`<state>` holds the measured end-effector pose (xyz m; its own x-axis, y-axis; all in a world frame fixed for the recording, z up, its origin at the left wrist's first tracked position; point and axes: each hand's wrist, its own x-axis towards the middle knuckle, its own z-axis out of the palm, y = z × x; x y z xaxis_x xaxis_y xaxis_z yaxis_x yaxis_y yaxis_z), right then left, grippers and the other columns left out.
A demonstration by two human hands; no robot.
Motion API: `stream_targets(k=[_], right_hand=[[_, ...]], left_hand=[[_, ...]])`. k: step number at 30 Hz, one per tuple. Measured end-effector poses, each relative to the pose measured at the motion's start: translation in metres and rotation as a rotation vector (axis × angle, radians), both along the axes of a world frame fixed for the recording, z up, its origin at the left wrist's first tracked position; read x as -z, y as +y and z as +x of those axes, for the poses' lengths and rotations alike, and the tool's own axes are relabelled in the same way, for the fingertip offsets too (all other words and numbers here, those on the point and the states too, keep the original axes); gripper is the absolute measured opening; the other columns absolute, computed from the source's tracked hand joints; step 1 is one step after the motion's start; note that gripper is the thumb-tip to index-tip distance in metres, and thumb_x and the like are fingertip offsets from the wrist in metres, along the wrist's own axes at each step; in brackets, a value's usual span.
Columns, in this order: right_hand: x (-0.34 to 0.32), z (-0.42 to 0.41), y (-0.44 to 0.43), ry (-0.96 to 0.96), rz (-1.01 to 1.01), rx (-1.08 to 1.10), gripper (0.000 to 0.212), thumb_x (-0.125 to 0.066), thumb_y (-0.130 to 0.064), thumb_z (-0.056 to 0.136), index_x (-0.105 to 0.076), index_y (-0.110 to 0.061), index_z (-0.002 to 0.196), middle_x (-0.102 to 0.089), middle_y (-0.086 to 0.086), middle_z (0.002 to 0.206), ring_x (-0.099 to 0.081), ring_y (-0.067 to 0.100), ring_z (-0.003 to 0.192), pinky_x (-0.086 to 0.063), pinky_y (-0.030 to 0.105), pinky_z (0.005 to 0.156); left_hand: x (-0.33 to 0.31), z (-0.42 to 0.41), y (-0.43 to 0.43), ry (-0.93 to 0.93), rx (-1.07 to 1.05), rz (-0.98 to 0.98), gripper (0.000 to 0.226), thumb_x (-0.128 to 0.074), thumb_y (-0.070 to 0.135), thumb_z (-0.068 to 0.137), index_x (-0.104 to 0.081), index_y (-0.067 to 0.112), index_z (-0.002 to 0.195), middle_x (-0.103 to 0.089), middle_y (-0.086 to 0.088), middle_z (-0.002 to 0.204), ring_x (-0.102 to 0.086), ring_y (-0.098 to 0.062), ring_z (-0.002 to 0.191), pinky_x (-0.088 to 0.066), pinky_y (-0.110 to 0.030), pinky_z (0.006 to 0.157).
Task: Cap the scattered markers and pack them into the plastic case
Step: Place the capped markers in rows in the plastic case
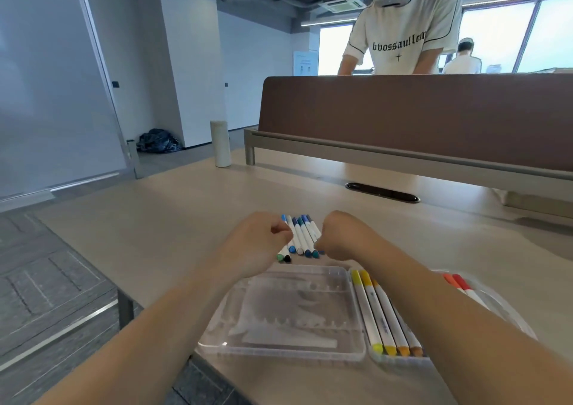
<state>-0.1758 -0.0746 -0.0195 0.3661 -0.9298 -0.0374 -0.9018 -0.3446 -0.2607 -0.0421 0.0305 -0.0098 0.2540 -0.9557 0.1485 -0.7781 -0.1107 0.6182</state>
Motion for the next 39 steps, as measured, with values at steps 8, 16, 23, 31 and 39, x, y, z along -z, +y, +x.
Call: stream_targets(k=[8, 16, 23, 31, 39], right_hand=[[0.000, 0.023, -0.036, 0.015, 0.010, 0.071, 0.020, -0.062, -0.011, 0.090, -0.051, -0.013, 0.074, -0.053, 0.003, 0.079, -0.049, 0.015, 0.068, -0.045, 0.027, 0.069], [0.005, 0.039, -0.047, 0.075, -0.006, 0.063, 0.017, -0.059, -0.010, 0.090, -0.053, -0.011, 0.074, -0.053, 0.004, 0.077, -0.051, 0.016, 0.068, -0.047, 0.028, 0.072], [0.000, 0.043, -0.048, 0.148, 0.001, 0.051, 0.018, -0.055, -0.010, 0.090, -0.055, -0.010, 0.072, -0.054, 0.004, 0.075, -0.053, 0.018, 0.069, -0.048, 0.030, 0.071], [0.003, 0.046, -0.050, 0.174, 0.059, 0.064, 0.021, -0.057, -0.018, 0.092, -0.052, -0.011, 0.072, -0.050, 0.003, 0.073, -0.046, 0.015, 0.063, -0.040, 0.026, 0.061], [-0.009, 0.031, -0.034, 0.097, 0.108, 0.002, 0.024, -0.059, -0.019, 0.091, -0.054, -0.009, 0.070, -0.051, 0.004, 0.070, -0.049, 0.015, 0.062, -0.042, 0.025, 0.061]], left_hand=[[-0.006, 0.010, -0.025, 0.101, -0.006, 0.014, 0.022, -0.049, 0.027, 0.098, -0.070, 0.019, 0.095, -0.069, 0.004, 0.086, -0.062, -0.008, 0.072, -0.046, -0.023, 0.057], [-0.001, 0.015, -0.041, 0.123, -0.021, 0.023, 0.021, -0.050, 0.028, 0.098, -0.070, 0.021, 0.098, -0.072, 0.004, 0.092, -0.069, -0.018, 0.084, -0.058, -0.034, 0.076], [0.006, 0.025, -0.040, 0.154, -0.045, 0.020, 0.019, -0.052, 0.028, 0.097, -0.070, 0.021, 0.096, -0.071, 0.007, 0.088, -0.066, -0.007, 0.075, -0.058, -0.031, 0.073], [0.006, 0.019, -0.049, 0.123, -0.051, 0.014, 0.022, -0.050, 0.030, 0.098, -0.070, 0.021, 0.096, -0.069, 0.008, 0.086, -0.064, -0.006, 0.074, -0.052, -0.025, 0.068], [0.012, 0.010, -0.046, 0.079, -0.052, 0.049, 0.020, -0.050, 0.029, 0.099, -0.068, 0.020, 0.099, -0.069, 0.001, 0.095, -0.065, -0.016, 0.085, -0.054, -0.030, 0.078]])
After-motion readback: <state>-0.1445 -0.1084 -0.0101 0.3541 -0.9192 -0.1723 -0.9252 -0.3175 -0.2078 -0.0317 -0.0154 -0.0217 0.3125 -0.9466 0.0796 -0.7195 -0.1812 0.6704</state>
